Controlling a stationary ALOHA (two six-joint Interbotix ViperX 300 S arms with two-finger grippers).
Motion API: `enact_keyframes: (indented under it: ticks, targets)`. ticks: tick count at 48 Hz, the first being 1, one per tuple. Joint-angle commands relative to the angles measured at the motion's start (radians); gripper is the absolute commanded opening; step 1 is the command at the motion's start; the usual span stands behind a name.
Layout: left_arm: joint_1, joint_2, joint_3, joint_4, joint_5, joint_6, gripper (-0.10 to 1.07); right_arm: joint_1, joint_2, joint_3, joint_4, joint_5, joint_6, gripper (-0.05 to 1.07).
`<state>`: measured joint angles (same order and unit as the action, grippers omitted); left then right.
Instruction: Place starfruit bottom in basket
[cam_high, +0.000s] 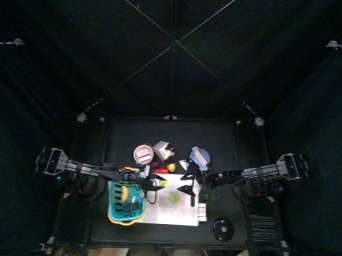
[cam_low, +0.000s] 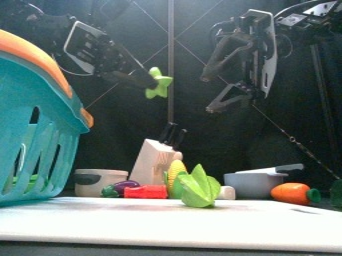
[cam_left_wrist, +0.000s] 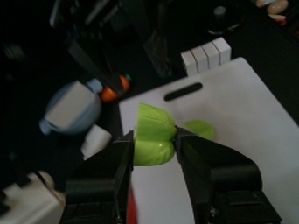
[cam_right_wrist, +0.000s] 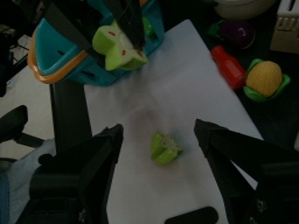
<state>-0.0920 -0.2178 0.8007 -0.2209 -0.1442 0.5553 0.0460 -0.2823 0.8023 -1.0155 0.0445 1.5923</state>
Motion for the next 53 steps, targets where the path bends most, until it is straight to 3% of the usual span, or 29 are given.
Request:
enact_keyframes:
  ticks: [1, 15, 30, 53]
  targets:
    - [-0.002, -0.046, -0.029, -0.061, 0.124, -0.002, 0.65, -0.003, -0.029, -0.009, -0.002, 0.005, -0.002, 0.96]
    - [-0.008, -0.21, -0.014, -0.143, 0.339, -0.008, 0.65, -0.003, -0.017, 0.011, 0.003, 0.021, -0.002, 0.96]
    - [0.0, -0.414, 0.092, -0.265, 0.545, -0.009, 0.65, -0.003, 0.006, 0.025, 0.012, 0.035, 0.0, 0.96]
    - [0.067, -0.439, 0.25, -0.31, 0.529, -0.008, 0.71, -0.008, 0.064, 0.011, 0.009, 0.035, -0.002, 0.96]
